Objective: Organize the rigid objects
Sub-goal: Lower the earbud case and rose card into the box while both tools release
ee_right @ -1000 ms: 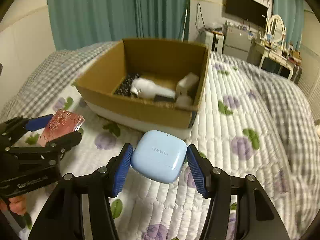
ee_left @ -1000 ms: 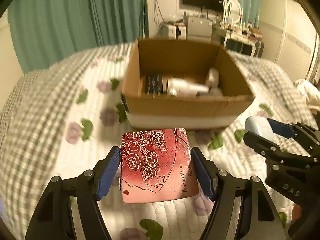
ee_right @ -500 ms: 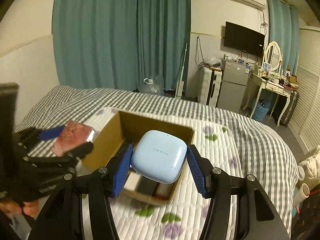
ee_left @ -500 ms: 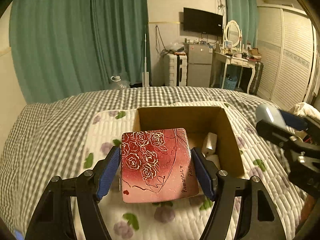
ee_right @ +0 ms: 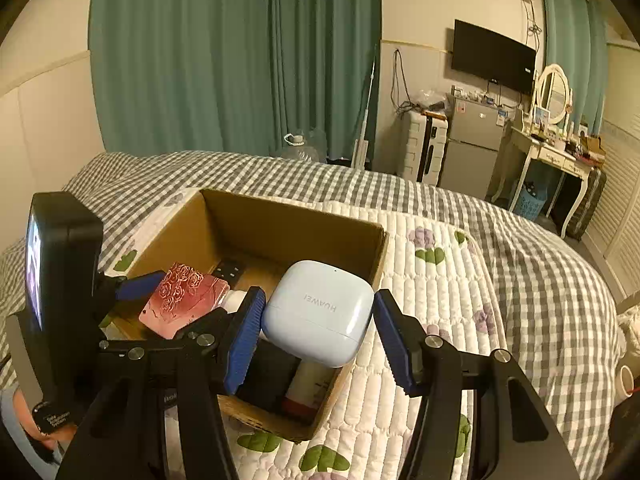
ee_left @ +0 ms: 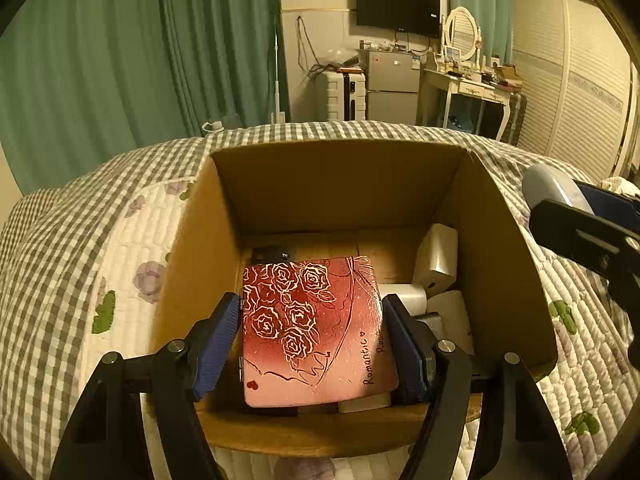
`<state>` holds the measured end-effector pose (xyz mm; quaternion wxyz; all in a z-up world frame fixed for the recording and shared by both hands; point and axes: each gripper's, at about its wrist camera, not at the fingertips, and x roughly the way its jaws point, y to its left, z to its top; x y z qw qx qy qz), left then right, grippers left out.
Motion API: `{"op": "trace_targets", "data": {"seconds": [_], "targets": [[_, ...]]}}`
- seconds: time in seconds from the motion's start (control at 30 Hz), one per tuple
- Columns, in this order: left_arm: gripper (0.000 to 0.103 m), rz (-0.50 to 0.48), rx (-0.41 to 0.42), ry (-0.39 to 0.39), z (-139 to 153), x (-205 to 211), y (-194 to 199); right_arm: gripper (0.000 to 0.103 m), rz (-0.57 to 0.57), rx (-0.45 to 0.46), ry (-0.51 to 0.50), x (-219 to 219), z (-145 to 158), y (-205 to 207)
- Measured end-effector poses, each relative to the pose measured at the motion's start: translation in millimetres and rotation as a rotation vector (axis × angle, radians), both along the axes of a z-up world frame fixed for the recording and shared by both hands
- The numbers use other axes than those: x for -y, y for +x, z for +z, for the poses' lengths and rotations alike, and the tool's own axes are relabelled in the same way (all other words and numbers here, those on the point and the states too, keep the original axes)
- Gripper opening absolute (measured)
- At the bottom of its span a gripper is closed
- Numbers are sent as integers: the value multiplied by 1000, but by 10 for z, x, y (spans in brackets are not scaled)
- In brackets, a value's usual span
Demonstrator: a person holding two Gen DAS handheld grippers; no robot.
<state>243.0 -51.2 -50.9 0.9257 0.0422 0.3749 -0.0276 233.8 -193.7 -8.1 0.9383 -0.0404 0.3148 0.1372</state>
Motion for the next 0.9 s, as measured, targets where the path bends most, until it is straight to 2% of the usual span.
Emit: {"op": "trace_targets", "data": {"seconds": [0.07,0.13,0.17,0.2,0.37,0.53,0.73,0.87,0.9], "targets": [[75,7,-8,-4,-10,5,7,56,-4,-5,12,16,-23,19],[83,22,3,-17,43,6,-5,56,-11,1,18,42,-19,1],[93,34,19,-20,95,-8,-20,56,-18,5,20,67,-6,-5],[96,42,38,-22,147,-53,-25,56,-27,7,26,89,11,-7],[96,42,98,-24,460,-167,-119,56,-37,2,51,136,104,19],[96,65,134,-16,669,-373,-164,56,-11,-12,57,-14,89,208],[96,95,148,17,647,-575,-145,56,5,-79,30,-321,-253,613],[96,94,155,11,551,-680,-152,56,9,-108,51,-399,-396,804],[96,92,158,10,535,-693,-157,66,5,-104,39,-416,-415,824]]}}
